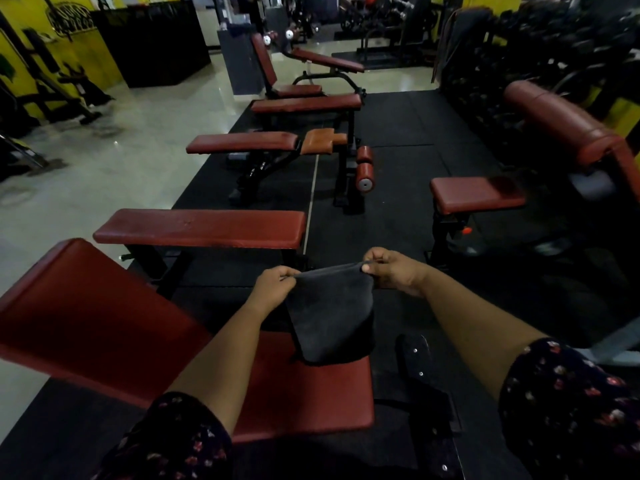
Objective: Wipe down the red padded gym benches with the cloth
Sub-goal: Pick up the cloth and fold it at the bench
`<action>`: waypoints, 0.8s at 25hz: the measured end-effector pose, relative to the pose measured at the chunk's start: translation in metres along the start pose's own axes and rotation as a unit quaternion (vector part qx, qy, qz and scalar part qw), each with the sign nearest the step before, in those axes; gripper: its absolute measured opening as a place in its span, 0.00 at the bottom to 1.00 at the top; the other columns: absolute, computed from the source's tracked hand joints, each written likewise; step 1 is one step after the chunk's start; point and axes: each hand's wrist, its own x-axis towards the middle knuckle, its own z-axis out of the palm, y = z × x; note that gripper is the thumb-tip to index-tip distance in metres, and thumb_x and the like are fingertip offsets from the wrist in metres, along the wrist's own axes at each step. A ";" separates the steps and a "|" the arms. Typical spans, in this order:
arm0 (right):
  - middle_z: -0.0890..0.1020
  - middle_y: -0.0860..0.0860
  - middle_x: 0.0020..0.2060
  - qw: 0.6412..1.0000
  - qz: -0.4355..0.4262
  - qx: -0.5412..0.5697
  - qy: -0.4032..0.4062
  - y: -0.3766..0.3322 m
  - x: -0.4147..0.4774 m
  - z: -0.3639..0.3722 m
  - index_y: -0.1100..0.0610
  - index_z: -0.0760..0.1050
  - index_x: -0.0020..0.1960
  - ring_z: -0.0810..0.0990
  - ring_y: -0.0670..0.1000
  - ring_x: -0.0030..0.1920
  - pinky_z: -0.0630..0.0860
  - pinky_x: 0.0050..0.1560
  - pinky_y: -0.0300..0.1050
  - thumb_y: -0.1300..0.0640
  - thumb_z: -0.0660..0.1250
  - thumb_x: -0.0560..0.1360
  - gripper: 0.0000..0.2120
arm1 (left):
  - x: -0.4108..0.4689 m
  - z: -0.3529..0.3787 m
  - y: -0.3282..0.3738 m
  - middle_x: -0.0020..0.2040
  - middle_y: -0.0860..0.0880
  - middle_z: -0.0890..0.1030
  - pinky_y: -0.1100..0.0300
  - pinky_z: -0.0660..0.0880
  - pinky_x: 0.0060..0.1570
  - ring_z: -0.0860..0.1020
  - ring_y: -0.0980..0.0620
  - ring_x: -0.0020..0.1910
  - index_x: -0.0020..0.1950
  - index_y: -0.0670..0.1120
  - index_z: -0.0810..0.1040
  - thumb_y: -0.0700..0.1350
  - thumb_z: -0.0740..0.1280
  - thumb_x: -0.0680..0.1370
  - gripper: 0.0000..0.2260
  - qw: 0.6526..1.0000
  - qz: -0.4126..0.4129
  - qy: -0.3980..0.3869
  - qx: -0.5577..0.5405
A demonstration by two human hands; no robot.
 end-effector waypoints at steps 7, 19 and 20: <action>0.83 0.52 0.49 0.962 0.005 0.229 0.149 -0.008 0.001 0.025 0.52 0.78 0.53 0.83 0.51 0.47 0.78 0.47 0.47 0.47 0.62 0.80 0.11 | -0.002 0.003 0.020 0.56 0.46 0.80 0.54 0.75 0.47 0.77 0.47 0.53 0.56 0.56 0.75 0.43 0.59 0.80 0.10 0.918 -0.092 0.031 -0.384; 0.83 0.56 0.56 0.975 0.081 0.207 0.022 -0.006 -0.004 0.027 0.57 0.76 0.63 0.82 0.55 0.57 0.77 0.54 0.49 0.48 0.74 0.68 0.26 | 0.008 -0.014 0.034 0.59 0.45 0.81 0.54 0.77 0.45 0.80 0.45 0.55 0.68 0.53 0.74 0.49 0.62 0.82 0.14 0.904 -0.137 0.003 -0.406; 0.83 0.57 0.56 0.974 0.093 0.205 0.021 -0.008 -0.003 0.027 0.58 0.75 0.64 0.82 0.55 0.56 0.77 0.54 0.49 0.47 0.72 0.70 0.26 | 0.008 -0.013 0.034 0.58 0.45 0.82 0.53 0.77 0.47 0.81 0.45 0.55 0.67 0.52 0.76 0.53 0.63 0.81 0.16 0.896 -0.142 -0.007 -0.421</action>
